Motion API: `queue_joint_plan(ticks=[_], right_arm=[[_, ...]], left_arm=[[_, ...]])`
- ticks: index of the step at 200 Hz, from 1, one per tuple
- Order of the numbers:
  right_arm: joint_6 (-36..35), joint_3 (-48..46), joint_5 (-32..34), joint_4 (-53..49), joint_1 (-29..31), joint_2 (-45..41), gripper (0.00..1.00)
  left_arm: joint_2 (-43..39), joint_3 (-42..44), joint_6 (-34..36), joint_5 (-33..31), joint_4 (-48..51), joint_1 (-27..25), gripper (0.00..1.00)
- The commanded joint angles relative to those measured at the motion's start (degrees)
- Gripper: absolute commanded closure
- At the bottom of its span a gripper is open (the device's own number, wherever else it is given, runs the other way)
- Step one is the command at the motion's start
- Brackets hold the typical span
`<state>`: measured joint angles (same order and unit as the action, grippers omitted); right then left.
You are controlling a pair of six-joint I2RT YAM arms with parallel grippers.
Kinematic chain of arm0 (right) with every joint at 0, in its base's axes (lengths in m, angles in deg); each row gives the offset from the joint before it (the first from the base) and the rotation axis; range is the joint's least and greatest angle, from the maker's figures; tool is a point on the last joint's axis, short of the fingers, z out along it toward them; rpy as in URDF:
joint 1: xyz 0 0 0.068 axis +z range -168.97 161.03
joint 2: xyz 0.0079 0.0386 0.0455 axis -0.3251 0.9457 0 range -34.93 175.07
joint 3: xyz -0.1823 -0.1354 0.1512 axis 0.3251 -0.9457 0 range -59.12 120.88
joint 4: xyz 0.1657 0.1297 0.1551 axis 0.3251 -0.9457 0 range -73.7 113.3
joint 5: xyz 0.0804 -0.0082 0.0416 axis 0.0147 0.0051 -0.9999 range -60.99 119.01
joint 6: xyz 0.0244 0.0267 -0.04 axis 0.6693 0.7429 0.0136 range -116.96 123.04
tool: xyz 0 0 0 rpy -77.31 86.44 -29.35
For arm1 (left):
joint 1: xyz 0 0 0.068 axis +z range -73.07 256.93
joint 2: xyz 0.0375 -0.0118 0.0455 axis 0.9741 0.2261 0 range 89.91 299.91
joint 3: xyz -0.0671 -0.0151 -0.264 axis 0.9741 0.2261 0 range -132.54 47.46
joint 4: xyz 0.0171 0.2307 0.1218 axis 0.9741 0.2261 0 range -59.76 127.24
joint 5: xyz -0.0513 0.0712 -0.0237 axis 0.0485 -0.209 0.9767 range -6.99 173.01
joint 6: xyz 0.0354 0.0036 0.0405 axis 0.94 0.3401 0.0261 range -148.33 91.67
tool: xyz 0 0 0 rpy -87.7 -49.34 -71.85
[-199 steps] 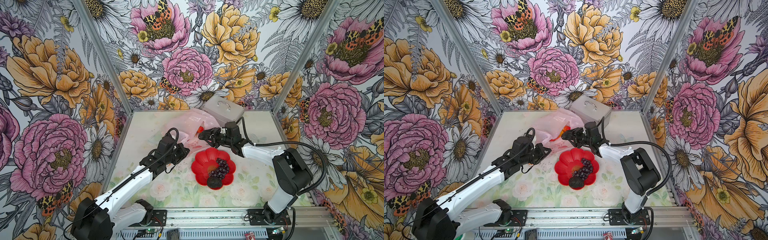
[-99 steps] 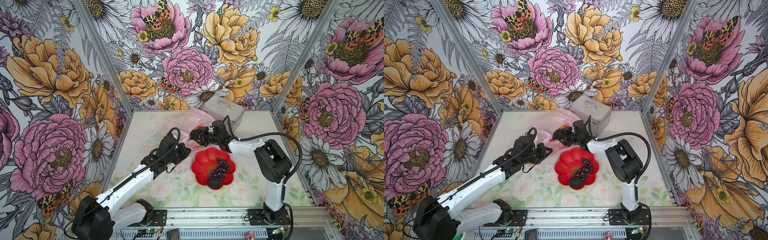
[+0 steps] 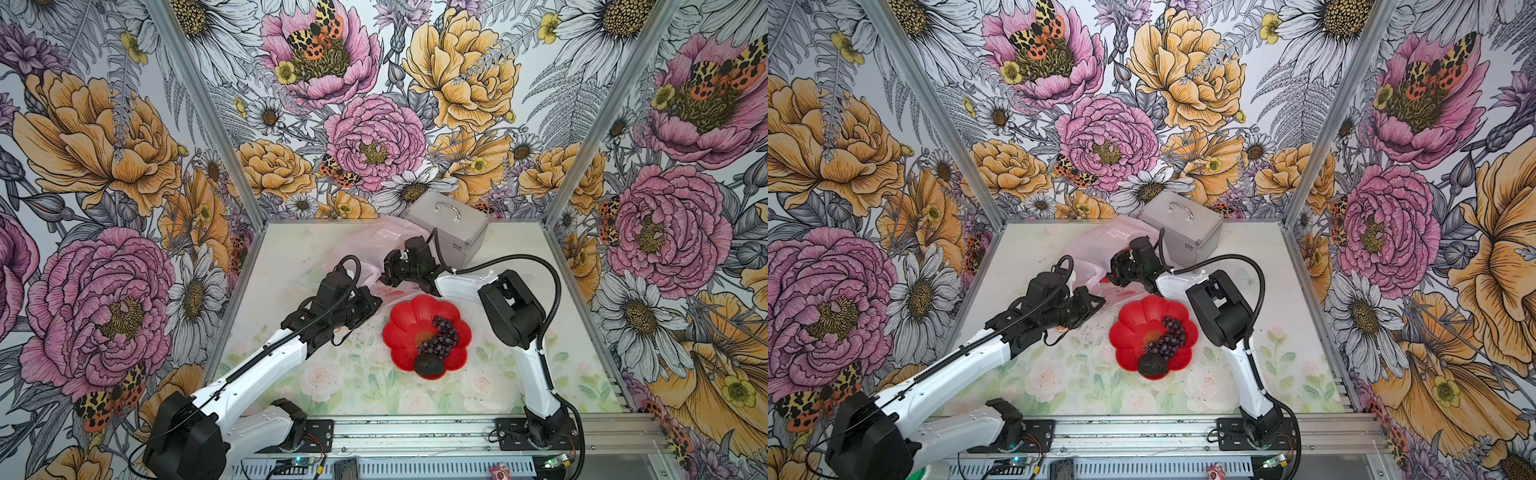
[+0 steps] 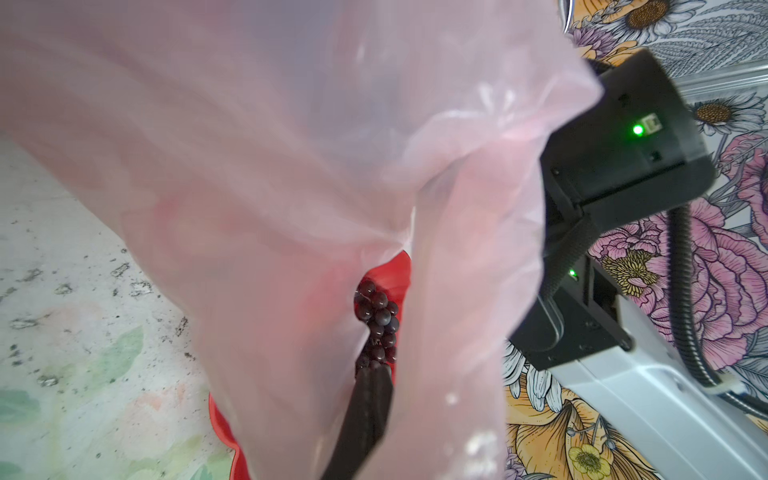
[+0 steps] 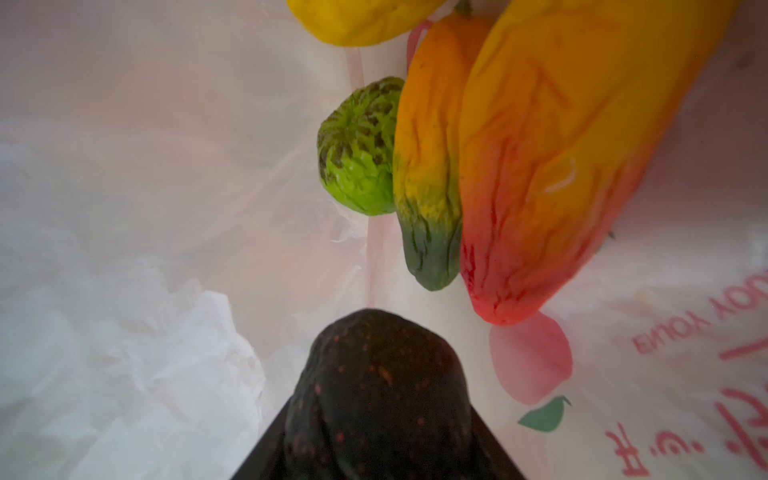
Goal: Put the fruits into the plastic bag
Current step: 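Lower the avocado into the bag and open the right gripper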
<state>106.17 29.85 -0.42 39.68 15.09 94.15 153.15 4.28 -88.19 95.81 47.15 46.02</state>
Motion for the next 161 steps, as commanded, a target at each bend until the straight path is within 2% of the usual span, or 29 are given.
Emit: queue_joint_plan(ticks=[1, 30, 89, 96, 100, 104, 161], right_arm=[[0.2, 5.1, 1.5, -1.3, -0.9, 2.7, 0.48], [-0.1, 10.1, 1.8, -3.3, -1.6, 6.2, 0.44], [-2.3, 14.5, 1.0, -6.2, -2.5, 8.3, 0.28], [-2.6, 14.5, 0.8, -6.5, -2.6, 8.1, 0.21], [-2.9, 14.3, 0.6, -6.6, -2.7, 8.0, 0.04], [-3.1, 14.2, 0.5, -6.7, -2.8, 7.9, 0.01], [-5.9, 11.6, -1.8, -7.5, -3.4, 5.3, 0.01]], left_arm=[[-1.4, -1.7, 1.5, 2.1, 0.9, 1.2, 1.0], [-1.6, -1.5, 1.8, 3.2, 1.2, 2.3, 1.0], [-1.3, -0.4, 1.7, 5.4, 0.9, 5.8, 1.0], [-1.1, -0.4, 1.7, 5.7, 0.6, 6.1, 1.0], [-0.9, -0.3, 1.7, 5.9, 0.5, 6.3, 1.0], [-0.7, -0.5, 1.6, 6.2, 0.2, 6.5, 1.0], [3.5, -2.3, 2.4, 8.3, -0.8, 6.7, 1.0]])
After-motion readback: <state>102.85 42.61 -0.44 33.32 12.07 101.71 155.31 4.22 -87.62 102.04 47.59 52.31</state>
